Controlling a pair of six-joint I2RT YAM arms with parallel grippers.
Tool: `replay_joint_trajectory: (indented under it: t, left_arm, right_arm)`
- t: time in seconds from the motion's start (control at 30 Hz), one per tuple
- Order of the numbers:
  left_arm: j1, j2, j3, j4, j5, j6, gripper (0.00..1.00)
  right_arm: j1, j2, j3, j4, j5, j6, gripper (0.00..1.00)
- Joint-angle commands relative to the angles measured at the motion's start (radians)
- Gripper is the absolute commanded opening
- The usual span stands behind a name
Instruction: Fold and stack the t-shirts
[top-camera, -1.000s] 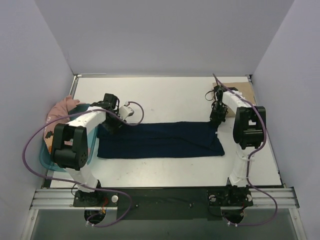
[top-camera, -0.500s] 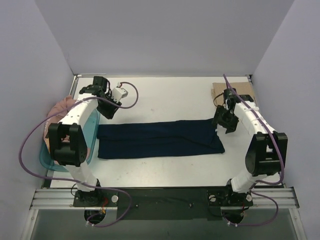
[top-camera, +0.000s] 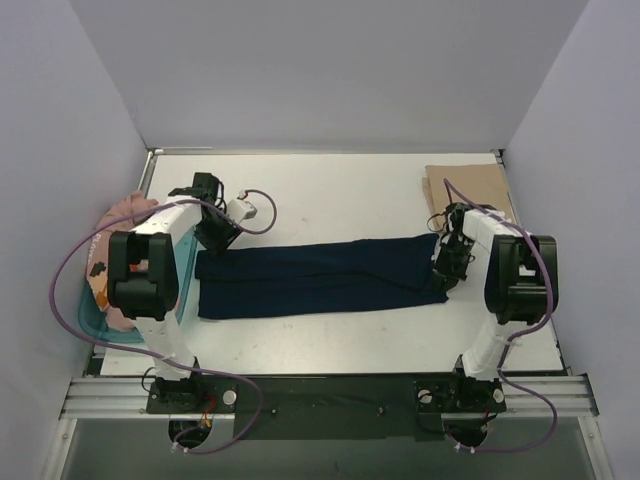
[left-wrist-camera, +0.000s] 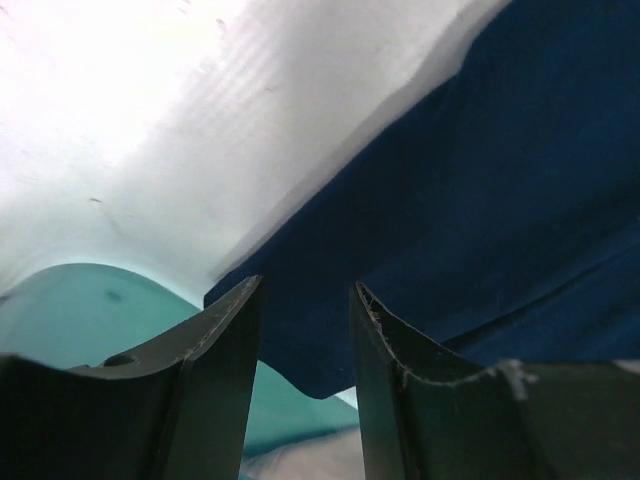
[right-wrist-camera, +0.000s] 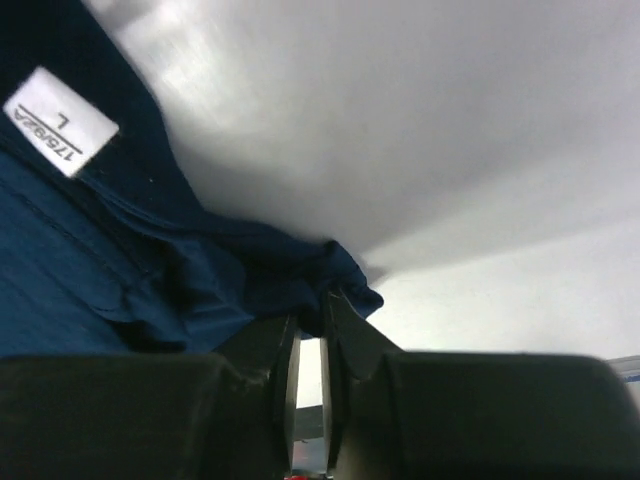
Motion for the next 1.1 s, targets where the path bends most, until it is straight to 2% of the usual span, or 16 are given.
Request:
replay_joint_trajectory:
  t: [0.0, 0.1, 0.2, 0.33, 0.47, 0.5, 0.63, 0.77, 0.87, 0.97, 1.03, 1.07]
  left_arm:
    - [0.042, -0.099, -0.005, -0.076, 0.078, 0.041, 0.5]
    - [0.053, -0.149, 0.035, -0.166, 0.118, 0.045, 0.51]
    - [0.056, -0.16, 0.069, -0.223, 0.141, 0.051, 0.52]
    - [0.056, -0.153, 0.055, -0.203, 0.148, 0.032, 0.52]
    - [0.042, -0.116, 0.023, -0.136, 0.142, 0.009, 0.52]
    - [0.036, -0.107, 0.006, -0.128, 0.136, 0.005, 0.52]
    - [0.017, -0.065, -0.052, -0.088, 0.103, 0.005, 0.51]
    - [-0.01, -0.076, -0.132, -0.064, 0.087, 0.028, 0.51]
    - [-0.03, -0.112, -0.187, -0.076, 0.121, 0.032, 0.5]
    - [-0.052, -0.146, -0.248, -0.093, 0.158, 0.021, 0.5]
    - [-0.068, -0.182, -0.296, -0.111, 0.2, 0.021, 0.5]
    - [-0.072, -0.209, -0.314, -0.12, 0.214, 0.022, 0.5]
  right_arm:
    - [-0.005, 0.131, 0.206, -0.016, 0.032, -0.047, 0.01]
    - [0.008, 0.281, 0.392, -0.08, 0.014, -0.088, 0.0]
    - [0.047, 0.415, 0.683, -0.14, -0.025, -0.125, 0.0]
    - [0.071, 0.605, 1.045, -0.241, -0.049, -0.114, 0.0]
    - [0.058, 0.741, 1.263, -0.238, -0.121, -0.064, 0.0]
    - [0.053, 0.783, 1.317, -0.223, -0.19, -0.038, 0.0]
    - [0.024, 0.838, 1.345, -0.117, -0.339, 0.088, 0.0]
    - [0.018, 0.846, 1.325, 0.001, -0.371, 0.211, 0.0]
    - [-0.018, 0.87, 1.33, 0.108, -0.397, 0.289, 0.0]
    - [-0.016, 0.898, 1.372, 0.142, -0.398, 0.332, 0.0]
    - [-0.019, 0.907, 1.4, 0.153, -0.393, 0.328, 0.09]
    - [-0.018, 0.901, 1.405, 0.158, -0.376, 0.308, 0.19]
